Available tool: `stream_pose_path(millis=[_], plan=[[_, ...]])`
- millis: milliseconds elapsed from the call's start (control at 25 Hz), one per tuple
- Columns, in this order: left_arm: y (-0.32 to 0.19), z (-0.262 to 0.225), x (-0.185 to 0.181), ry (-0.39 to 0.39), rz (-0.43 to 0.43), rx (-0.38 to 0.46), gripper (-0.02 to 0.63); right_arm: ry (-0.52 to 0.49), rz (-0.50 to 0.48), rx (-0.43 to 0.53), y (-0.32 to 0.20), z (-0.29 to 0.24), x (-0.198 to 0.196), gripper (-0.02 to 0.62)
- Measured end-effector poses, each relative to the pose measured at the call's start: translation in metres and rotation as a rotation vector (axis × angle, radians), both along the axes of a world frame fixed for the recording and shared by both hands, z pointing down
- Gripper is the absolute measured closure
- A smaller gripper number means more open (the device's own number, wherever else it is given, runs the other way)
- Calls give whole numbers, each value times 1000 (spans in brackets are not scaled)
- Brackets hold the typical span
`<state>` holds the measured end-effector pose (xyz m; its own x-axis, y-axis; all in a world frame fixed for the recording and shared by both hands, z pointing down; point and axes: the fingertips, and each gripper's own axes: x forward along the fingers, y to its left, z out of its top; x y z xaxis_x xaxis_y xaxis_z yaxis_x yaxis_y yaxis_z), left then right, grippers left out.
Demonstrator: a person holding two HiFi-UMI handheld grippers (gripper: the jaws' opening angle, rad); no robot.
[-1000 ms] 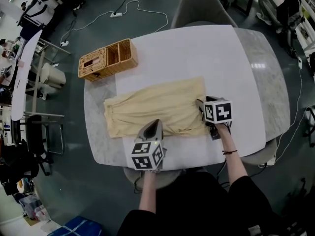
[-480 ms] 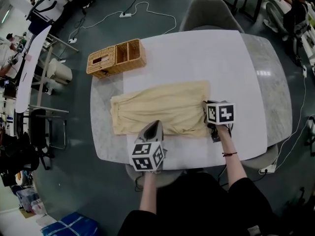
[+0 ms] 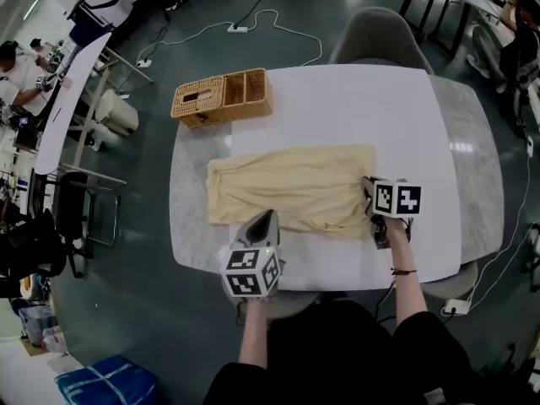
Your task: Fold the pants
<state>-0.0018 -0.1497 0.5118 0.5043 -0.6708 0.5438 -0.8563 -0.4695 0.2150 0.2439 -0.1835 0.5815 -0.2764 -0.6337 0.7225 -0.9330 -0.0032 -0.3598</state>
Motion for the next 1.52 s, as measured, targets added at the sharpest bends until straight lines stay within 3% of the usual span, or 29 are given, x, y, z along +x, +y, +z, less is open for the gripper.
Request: stream_pose_path(millis=[520, 1040, 1520], plan=[[8, -4, -48, 31, -28, 16, 598, -55, 5, 51, -4, -48, -37, 558], [8, -5, -111, 71, -42, 15, 598, -10, 33, 52, -6, -73, -90, 558], [4, -10, -146, 90, -21, 22, 598, -14, 48, 70, -11, -98, -134, 558]])
